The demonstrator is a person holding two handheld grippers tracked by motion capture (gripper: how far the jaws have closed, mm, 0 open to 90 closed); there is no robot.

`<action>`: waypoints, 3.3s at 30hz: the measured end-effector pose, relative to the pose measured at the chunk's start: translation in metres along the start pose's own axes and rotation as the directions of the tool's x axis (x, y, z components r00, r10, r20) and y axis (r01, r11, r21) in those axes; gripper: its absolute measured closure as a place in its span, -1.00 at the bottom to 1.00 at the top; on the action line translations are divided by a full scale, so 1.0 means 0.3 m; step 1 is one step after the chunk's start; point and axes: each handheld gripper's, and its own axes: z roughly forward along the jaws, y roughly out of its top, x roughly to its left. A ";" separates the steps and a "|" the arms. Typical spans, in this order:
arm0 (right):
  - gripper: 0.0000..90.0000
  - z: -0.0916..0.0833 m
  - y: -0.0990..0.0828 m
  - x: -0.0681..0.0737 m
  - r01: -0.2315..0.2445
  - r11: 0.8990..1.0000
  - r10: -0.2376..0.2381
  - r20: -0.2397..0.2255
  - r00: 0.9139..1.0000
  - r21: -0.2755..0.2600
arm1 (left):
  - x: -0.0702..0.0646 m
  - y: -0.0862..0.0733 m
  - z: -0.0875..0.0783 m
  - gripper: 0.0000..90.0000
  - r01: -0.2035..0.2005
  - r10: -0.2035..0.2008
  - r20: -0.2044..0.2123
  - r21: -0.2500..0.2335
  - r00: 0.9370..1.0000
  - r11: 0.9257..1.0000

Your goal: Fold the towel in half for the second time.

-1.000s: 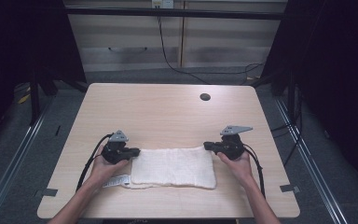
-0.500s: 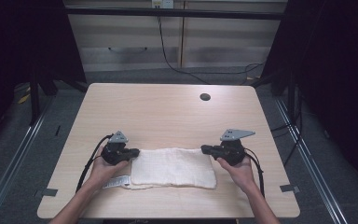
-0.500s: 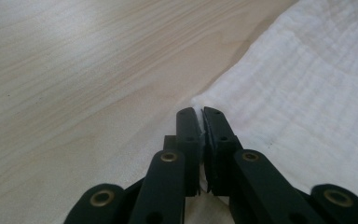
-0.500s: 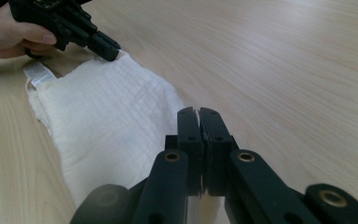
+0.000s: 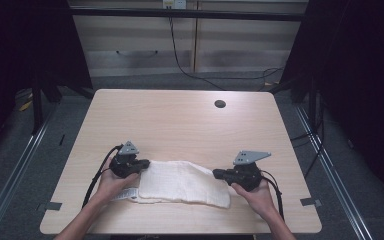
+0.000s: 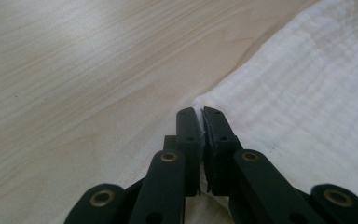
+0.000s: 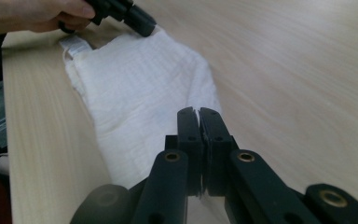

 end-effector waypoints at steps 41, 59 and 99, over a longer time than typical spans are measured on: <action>0.98 0.114 -0.076 -0.018 -0.055 0.981 0.036 0.099 0.994 0.189 | -0.114 0.123 -0.157 0.91 -0.067 0.086 0.061 -0.263 0.994 0.962; 0.98 0.066 -0.107 -0.034 -0.073 0.984 0.041 0.192 0.980 0.162 | -0.297 -0.058 -0.134 0.91 -0.246 0.260 0.225 -0.086 0.939 0.965; 0.97 -0.025 -0.172 -0.087 -0.143 0.986 0.108 0.313 0.944 0.089 | -0.173 -0.062 -0.033 0.92 -0.188 0.194 0.092 -0.072 0.977 0.979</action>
